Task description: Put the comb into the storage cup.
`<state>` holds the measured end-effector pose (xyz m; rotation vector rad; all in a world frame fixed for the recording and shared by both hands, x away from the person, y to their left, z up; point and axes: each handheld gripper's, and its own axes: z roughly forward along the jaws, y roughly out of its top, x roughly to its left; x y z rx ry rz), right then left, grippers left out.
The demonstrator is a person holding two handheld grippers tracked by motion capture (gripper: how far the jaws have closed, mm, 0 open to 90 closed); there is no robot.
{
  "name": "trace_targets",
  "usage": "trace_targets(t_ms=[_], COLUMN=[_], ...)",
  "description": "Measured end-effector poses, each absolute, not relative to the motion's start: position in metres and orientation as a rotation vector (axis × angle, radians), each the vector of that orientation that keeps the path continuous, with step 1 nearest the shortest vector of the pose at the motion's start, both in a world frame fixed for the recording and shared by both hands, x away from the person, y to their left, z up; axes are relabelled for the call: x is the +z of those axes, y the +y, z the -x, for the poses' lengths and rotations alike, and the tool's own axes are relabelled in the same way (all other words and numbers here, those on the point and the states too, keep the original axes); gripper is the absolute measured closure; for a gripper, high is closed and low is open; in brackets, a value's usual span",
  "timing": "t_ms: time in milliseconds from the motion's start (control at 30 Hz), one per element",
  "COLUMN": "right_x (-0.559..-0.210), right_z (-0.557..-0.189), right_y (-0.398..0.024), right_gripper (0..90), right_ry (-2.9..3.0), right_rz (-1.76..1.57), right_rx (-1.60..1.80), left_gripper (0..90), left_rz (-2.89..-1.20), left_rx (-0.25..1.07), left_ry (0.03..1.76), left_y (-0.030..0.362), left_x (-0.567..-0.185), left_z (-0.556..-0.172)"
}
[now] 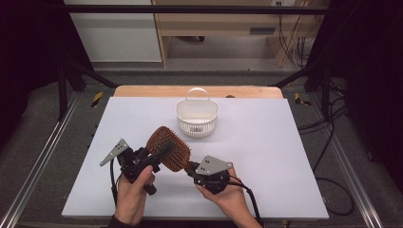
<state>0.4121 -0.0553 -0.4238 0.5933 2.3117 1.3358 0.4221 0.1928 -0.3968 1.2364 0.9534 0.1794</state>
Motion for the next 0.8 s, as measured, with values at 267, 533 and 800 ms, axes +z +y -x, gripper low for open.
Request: trace_targets(t_ms=[267,533,800], right_x=[-0.429,-0.433,-0.429], right_z=[-0.414,-0.417,-0.427], right_y=[-0.053,-0.053,-0.077], right_gripper=[72.6,57.4,30.7], right_ry=[2.343,2.384,2.331], right_rz=[-0.598,-0.583,-0.687], right_rx=[1.351,1.41,1.518], left_gripper=[51.0,52.0,51.8], left_rz=[-1.207,-1.183,-1.21], left_rx=[0.135,0.133,0.201], left_ry=[0.995,0.991,0.987], left_y=[0.194,0.205,0.245], left_x=[-0.398,-0.393,-0.382], left_z=[-0.42,-0.422,-0.429])
